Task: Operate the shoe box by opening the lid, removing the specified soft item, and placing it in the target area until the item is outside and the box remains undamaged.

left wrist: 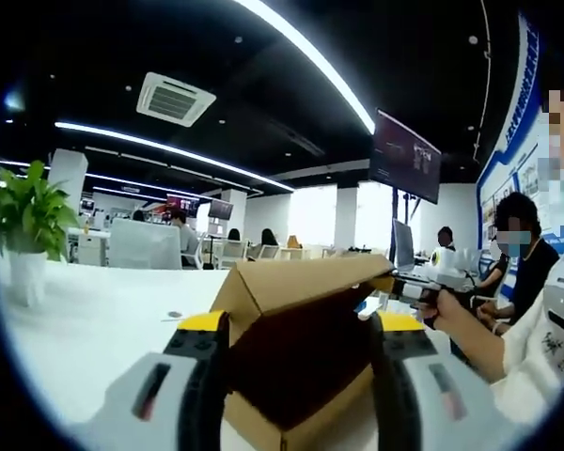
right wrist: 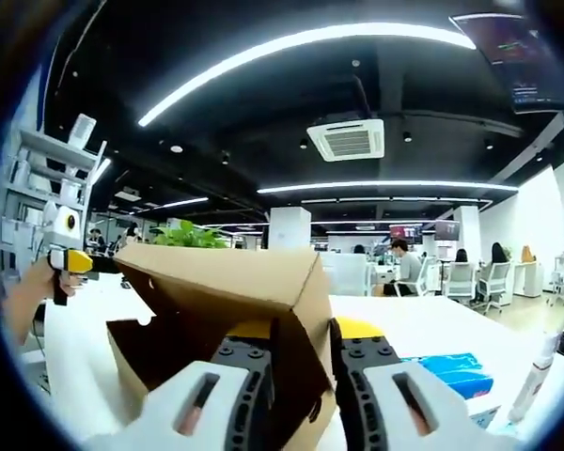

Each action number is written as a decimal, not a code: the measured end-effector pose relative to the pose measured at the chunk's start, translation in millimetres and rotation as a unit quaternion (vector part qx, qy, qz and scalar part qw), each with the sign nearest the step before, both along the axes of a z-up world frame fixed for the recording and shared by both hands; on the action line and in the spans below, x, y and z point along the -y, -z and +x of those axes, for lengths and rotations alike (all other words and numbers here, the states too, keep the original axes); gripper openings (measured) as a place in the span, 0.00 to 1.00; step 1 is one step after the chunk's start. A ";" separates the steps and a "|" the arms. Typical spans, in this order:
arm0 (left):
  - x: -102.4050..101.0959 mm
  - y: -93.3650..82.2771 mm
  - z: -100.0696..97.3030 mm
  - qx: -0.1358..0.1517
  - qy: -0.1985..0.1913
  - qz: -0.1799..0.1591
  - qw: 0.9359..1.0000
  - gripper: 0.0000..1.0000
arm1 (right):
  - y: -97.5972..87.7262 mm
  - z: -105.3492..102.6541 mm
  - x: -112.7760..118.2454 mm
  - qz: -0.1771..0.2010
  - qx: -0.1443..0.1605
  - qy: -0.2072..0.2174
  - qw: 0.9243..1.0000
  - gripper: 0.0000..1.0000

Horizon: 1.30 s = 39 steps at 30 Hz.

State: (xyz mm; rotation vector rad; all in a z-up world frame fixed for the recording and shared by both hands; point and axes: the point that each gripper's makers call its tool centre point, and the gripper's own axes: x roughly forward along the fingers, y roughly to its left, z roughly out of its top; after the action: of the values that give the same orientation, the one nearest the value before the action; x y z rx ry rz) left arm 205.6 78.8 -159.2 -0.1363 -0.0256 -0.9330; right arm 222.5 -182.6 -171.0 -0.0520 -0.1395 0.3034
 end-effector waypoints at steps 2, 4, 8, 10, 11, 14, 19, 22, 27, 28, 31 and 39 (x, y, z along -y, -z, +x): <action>1.3 0.4 -1.7 -0.002 0.003 0.000 1.000 0.65 | 1.7 -2.7 -2.8 0.003 -0.003 -0.013 1.000 0.28; 2.2 3.0 -3.4 -0.001 0.000 0.009 1.000 0.65 | 3.0 -4.5 -4.0 0.000 -0.002 -0.019 1.000 0.29; 1.9 7.8 -5.9 0.001 -0.003 0.021 1.000 0.64 | 4.4 -10.4 -7.6 0.028 -0.019 -0.058 0.998 0.34; 1.5 9.0 -6.4 0.000 -0.005 0.020 1.000 0.64 | 4.1 -12.2 -5.4 0.026 -0.021 -0.063 0.997 0.36; 1.8 10.3 -7.2 0.001 -0.004 0.020 1.000 0.64 | 4.6 -13.1 -5.8 0.025 -0.022 -0.064 0.997 0.36; 0.3 14.5 -7.7 -0.001 -0.010 0.012 1.000 0.61 | 8.1 -13.1 -5.9 0.015 -0.023 -0.056 0.998 0.34; 1.3 18.3 -7.1 0.000 -0.016 0.007 1.000 0.60 | 14.2 -13.8 -7.1 -0.018 -0.020 -0.050 0.998 0.37; 1.2 24.0 -5.1 0.017 -0.034 0.034 0.999 0.61 | 15.8 -16.8 -8.1 -0.026 -0.024 -0.058 0.998 0.38; 6.4 35.1 -8.5 0.038 -0.044 0.083 0.995 0.65 | 22.1 -20.4 -8.9 -0.055 -0.026 -0.060 0.996 0.37; 6.5 36.7 -8.6 0.041 -0.047 0.091 0.994 0.65 | 23.9 -20.8 -9.2 -0.061 -0.023 -0.057 0.996 0.36; 6.4 43.7 -8.1 0.063 -0.066 0.127 0.988 0.64 | 28.1 -22.4 -9.3 -0.079 -0.017 -0.053 0.995 0.36; 6.2 48.7 -8.6 0.063 -0.070 0.133 0.987 0.68 | 29.3 -27.6 -12.2 -0.091 -0.016 -0.059 0.994 0.37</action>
State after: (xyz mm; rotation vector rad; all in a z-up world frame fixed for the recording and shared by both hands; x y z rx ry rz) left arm 197.1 72.6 -207.9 0.1710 -0.0259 -0.7954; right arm 194.9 -170.4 -200.3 -0.2208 -0.0833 0.4338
